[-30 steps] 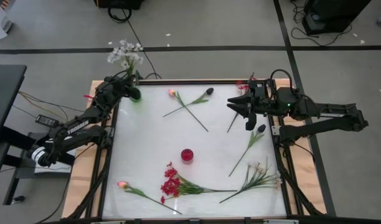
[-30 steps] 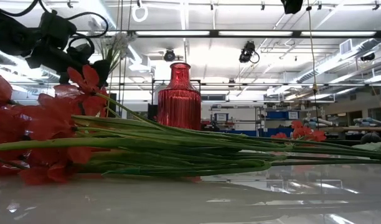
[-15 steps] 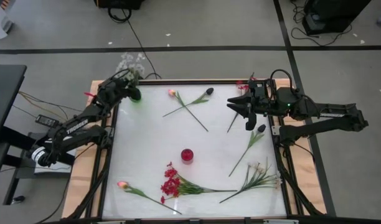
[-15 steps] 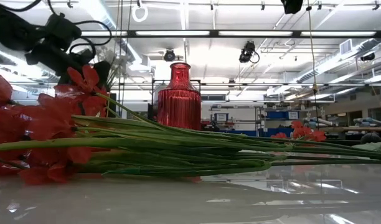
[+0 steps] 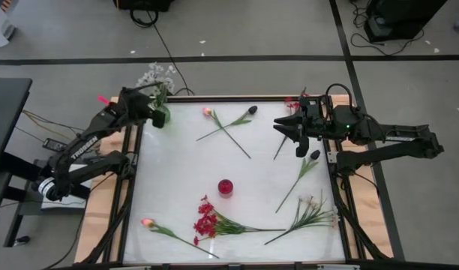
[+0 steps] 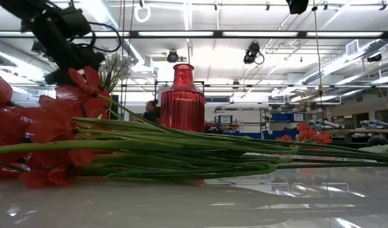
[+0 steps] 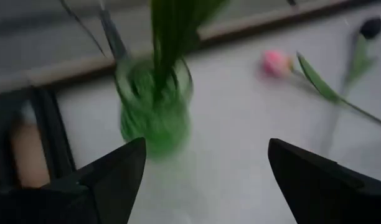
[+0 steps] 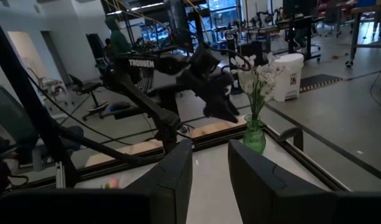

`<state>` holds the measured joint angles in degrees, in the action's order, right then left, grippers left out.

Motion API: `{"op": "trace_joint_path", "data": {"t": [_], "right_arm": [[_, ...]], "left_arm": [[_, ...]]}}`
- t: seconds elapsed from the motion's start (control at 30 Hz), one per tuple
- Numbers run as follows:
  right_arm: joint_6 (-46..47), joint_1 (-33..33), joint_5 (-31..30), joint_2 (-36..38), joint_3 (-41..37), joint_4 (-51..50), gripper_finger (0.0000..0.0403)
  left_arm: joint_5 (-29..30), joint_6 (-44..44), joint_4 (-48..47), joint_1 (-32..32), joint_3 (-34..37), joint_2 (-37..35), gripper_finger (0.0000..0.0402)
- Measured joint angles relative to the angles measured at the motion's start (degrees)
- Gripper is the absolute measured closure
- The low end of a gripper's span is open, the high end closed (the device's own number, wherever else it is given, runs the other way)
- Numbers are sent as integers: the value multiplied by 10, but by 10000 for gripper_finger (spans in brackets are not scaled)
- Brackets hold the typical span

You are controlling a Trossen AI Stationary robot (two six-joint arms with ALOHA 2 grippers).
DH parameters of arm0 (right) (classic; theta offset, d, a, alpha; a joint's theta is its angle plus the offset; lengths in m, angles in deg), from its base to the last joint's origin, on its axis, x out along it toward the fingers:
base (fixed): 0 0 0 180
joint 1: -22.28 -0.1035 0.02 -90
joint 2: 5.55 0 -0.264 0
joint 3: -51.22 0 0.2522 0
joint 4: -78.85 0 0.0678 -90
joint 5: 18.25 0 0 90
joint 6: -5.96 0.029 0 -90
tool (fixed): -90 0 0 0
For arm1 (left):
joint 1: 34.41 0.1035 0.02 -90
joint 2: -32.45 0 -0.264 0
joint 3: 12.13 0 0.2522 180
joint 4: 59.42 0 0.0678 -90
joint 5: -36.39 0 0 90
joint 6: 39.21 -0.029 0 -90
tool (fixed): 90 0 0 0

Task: Sort flowers into vase by color
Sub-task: Put the top pink flowers into the green flower vase

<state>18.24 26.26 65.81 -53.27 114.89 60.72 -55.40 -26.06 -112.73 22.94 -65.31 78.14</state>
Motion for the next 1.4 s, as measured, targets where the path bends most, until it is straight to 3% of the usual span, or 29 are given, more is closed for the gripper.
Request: {"op": "trace_joint_path", "data": {"t": [0.2, 0.33, 0.6, 0.73, 0.87, 1.03, 1.23, 1.4], "right_arm": [[0, 0, 0, 0, 0, 0, 290], [0, 0, 0, 0, 0, 0, 290], [0, 0, 0, 0, 0, 0, 290], [0, 0, 0, 0, 0, 0, 290], [0, 0, 0, 0, 0, 0, 290], [0, 0, 0, 0, 0, 0, 290], [0, 0, 0, 0, 0, 0, 290], [0, 0, 0, 0, 0, 0, 290]], "left_arm": [[-150, 69, -103, -35, -26, 0, 60], [-169, 118, -118, -92, -26, 0, 71], [-133, 193, -57, -230, -10, 1, 92], [-127, 274, 48, -290, 27, 2, 93], [-68, 379, 150, -349, 63, 23, 93], [7, 444, 233, -403, 67, 88, 93], [11, 532, 344, -433, 65, 195, 93], [34, 590, 358, -451, 35, 272, 93]]}}
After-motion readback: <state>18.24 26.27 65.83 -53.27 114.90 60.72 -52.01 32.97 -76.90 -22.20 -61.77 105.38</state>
